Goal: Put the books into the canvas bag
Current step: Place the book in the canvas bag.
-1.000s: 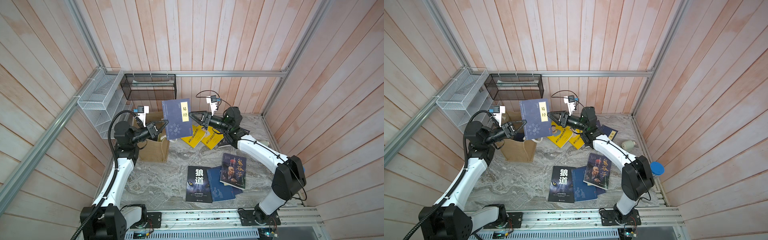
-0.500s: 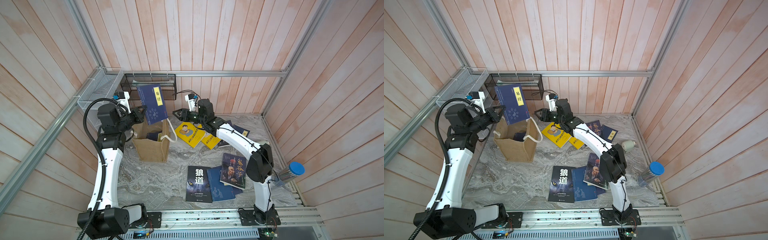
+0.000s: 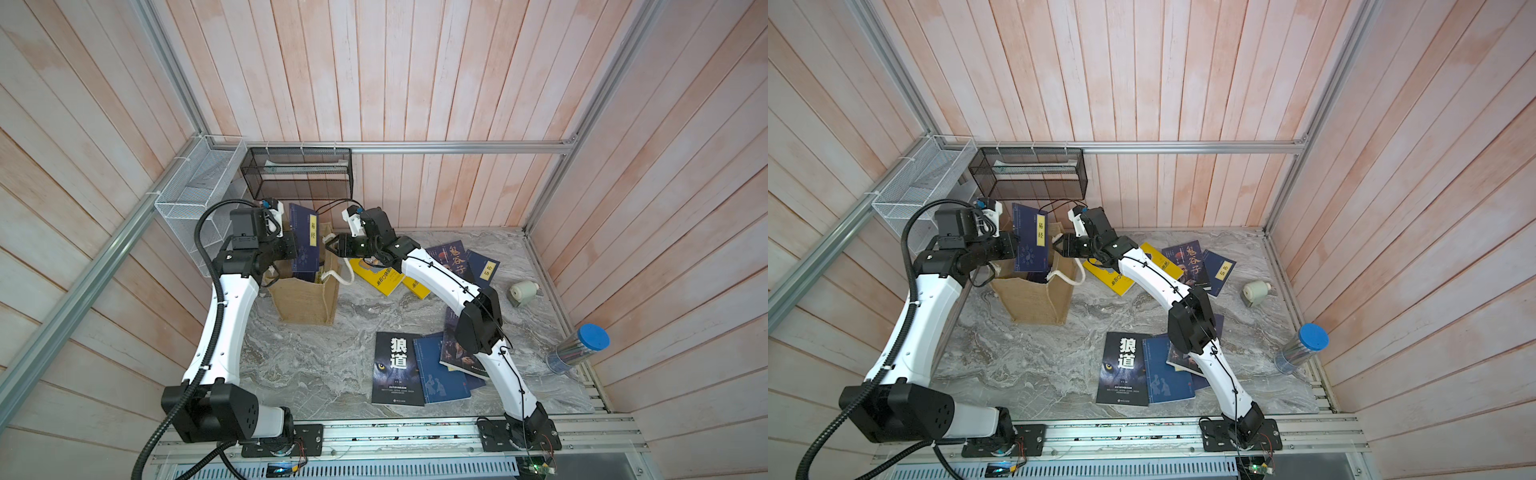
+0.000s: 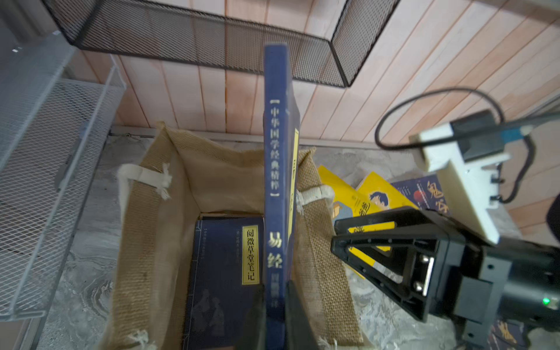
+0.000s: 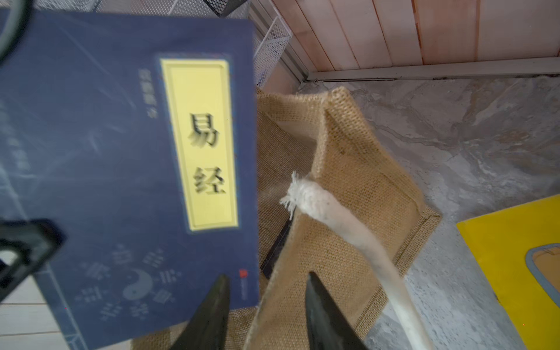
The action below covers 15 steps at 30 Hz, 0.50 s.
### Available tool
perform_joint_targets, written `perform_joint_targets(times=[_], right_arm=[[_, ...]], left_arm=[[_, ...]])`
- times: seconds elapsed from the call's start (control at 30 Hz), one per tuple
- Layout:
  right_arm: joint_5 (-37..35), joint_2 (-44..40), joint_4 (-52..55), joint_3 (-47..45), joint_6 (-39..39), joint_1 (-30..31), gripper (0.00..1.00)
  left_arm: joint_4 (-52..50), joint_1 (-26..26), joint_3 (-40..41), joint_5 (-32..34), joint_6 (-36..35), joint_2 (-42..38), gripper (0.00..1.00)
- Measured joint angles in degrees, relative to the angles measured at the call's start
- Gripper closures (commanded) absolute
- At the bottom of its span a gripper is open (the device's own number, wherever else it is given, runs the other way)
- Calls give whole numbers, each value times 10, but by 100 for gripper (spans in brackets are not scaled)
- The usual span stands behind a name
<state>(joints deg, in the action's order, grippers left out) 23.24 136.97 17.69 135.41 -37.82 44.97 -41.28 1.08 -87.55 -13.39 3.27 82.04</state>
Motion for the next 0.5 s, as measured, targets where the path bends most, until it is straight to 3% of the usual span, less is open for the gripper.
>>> perform_joint_targets(times=[0.3,0.5], right_arm=[[34,0,-4,-3,-10,0,74],[43,0,-10,-5,-14,0,87]], left_arm=[[-37,-14,-23,35,-34,32,100],[-68,-15,-41,70,-54,39,100]])
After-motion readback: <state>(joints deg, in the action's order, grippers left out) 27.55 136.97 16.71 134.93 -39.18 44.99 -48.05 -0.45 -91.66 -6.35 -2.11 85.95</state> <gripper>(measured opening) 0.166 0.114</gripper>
